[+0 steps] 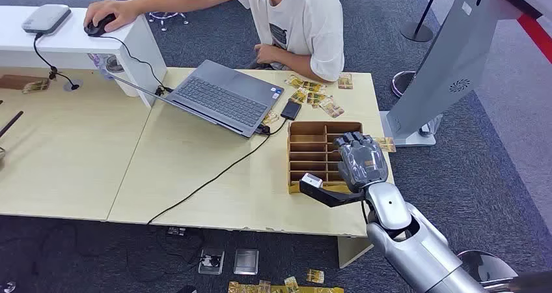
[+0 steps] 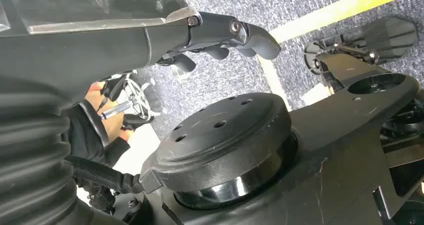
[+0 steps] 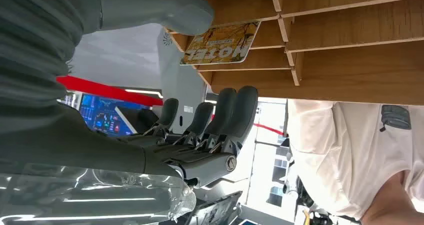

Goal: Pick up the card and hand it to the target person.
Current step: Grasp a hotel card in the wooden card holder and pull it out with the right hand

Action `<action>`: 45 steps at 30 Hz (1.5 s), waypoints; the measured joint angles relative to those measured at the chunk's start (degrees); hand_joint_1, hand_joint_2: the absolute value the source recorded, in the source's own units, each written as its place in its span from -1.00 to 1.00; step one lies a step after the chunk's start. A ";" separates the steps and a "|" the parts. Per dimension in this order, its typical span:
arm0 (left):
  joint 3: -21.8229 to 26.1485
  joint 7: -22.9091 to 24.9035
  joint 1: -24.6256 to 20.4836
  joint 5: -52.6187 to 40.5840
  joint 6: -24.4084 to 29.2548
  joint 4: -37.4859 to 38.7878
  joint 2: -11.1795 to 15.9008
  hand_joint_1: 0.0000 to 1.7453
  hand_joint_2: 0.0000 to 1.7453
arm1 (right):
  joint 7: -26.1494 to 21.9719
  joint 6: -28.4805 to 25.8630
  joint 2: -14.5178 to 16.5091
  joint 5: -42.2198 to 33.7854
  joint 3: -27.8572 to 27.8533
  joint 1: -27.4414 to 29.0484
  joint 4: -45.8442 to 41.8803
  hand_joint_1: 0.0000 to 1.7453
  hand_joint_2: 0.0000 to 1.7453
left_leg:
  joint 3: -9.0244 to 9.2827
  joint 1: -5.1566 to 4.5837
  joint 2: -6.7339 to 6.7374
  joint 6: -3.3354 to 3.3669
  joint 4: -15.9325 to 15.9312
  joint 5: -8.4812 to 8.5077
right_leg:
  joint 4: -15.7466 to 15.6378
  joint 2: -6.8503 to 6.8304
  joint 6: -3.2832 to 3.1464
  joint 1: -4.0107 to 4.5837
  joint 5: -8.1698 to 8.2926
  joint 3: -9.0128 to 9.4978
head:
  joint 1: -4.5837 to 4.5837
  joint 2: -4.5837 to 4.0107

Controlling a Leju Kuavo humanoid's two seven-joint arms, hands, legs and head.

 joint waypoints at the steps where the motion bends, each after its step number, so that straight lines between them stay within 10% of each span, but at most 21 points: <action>1: 0.00 -0.01 0.00 0.00 -0.01 0.01 0.00 -1.00 1.00 | -0.03 -0.01 0.05 0.07 0.00 0.00 0.04 -0.08 1.00 | 0.00 0.00 0.00 0.00 0.00 0.00 | 0.00 0.00 0.00 0.00 0.00 0.00 | 0.00 0.00; 45: 0.00 0.07 -0.04 -0.53 0.05 0.07 -0.01 -1.00 1.00 | -1.79 -1.74 5.35 5.07 0.08 -2.79 7.46 -0.13 1.00 | -0.01 0.00 0.00 0.00 0.00 0.00 | 0.00 0.00 0.00 0.00 0.00 0.00 | -0.01 0.00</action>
